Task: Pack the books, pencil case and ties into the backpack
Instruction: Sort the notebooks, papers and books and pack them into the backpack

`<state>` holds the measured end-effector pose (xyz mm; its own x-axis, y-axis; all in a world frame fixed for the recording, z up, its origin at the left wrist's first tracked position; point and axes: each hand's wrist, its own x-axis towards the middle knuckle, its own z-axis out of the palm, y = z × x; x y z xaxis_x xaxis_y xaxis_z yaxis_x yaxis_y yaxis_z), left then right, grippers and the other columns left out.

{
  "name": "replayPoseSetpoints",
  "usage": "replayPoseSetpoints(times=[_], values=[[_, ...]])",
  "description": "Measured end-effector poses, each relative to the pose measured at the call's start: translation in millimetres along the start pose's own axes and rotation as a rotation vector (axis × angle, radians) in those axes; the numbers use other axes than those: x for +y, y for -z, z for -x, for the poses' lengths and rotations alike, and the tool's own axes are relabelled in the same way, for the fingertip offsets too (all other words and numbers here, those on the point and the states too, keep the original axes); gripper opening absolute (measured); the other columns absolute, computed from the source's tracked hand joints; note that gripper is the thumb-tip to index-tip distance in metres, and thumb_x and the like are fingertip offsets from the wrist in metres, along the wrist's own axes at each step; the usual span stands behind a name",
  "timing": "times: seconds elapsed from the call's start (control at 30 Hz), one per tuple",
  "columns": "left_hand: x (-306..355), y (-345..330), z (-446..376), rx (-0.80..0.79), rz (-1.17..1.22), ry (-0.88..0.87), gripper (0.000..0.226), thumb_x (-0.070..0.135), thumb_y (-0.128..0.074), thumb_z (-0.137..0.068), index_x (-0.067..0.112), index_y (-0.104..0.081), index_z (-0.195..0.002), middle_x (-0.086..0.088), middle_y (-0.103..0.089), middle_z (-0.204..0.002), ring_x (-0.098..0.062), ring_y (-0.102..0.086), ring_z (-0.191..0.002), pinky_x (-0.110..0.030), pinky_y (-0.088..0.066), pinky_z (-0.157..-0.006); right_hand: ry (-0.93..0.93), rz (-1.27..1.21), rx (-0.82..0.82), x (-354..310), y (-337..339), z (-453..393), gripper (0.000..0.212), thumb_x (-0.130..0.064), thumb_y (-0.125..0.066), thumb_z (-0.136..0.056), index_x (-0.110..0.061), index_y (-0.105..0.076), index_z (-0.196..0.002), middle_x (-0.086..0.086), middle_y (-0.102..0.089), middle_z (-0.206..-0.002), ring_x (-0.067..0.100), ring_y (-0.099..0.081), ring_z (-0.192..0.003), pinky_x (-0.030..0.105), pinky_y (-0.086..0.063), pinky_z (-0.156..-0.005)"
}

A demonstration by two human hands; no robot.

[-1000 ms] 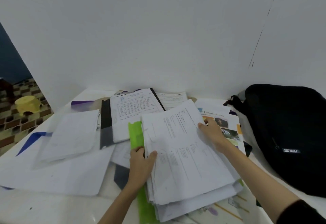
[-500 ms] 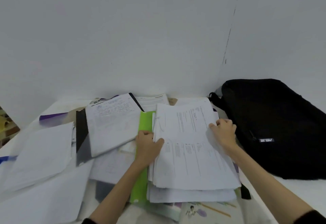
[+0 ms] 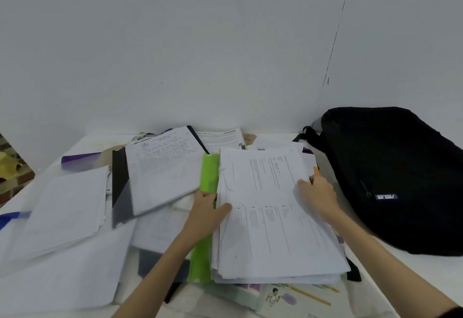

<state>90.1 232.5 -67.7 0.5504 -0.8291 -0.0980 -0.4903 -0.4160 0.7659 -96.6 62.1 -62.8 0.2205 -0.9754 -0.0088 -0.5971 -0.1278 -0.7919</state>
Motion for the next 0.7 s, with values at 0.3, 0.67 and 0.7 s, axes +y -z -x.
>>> replayPoseSetpoints(times=[0.3, 0.67, 0.7], values=[[2.5, 11.5, 1.6, -0.029, -0.02, 0.002, 0.028, 0.041, -0.055, -0.091, 0.014, -0.056, -0.09, -0.007, -0.054, -0.095, -0.015, -0.052, -0.076, -0.023, -0.042, -0.067, 0.146, 0.485, 0.104, -22.3, 8.2, 7.9, 0.049, -0.04, -0.051, -0.091, -0.012, -0.043, -0.131, 0.007, -0.041, -0.133, 0.026, -0.039, -0.122, 0.045, -0.028, -0.1], [-89.1, 95.7, 9.4, 0.394, -0.367, 0.376, 0.057, 0.051, -0.052, -0.089, 0.024, -0.038, -0.137, -0.015, -0.028, -0.15, -0.038, -0.025, -0.136, -0.05, -0.023, -0.11, 0.675, 0.358, -0.332, -125.1, -91.5, 52.1, 0.023, -0.034, -0.048, -0.093, -0.018, -0.058, -0.106, -0.001, -0.054, -0.115, 0.021, -0.04, -0.113, 0.036, -0.028, -0.091], [-98.3, 100.7, 12.8, 0.376, -0.34, 0.421, 0.06, 0.053, -0.051, -0.089, 0.023, -0.035, -0.139, -0.016, -0.031, -0.148, -0.039, -0.029, -0.134, -0.05, -0.026, -0.108, 0.7, 0.382, -0.385, -132.0, -106.1, 58.5, 0.024, -0.034, -0.048, -0.092, -0.018, -0.058, -0.107, -0.001, -0.053, -0.116, 0.021, -0.039, -0.115, 0.037, -0.028, -0.093]])
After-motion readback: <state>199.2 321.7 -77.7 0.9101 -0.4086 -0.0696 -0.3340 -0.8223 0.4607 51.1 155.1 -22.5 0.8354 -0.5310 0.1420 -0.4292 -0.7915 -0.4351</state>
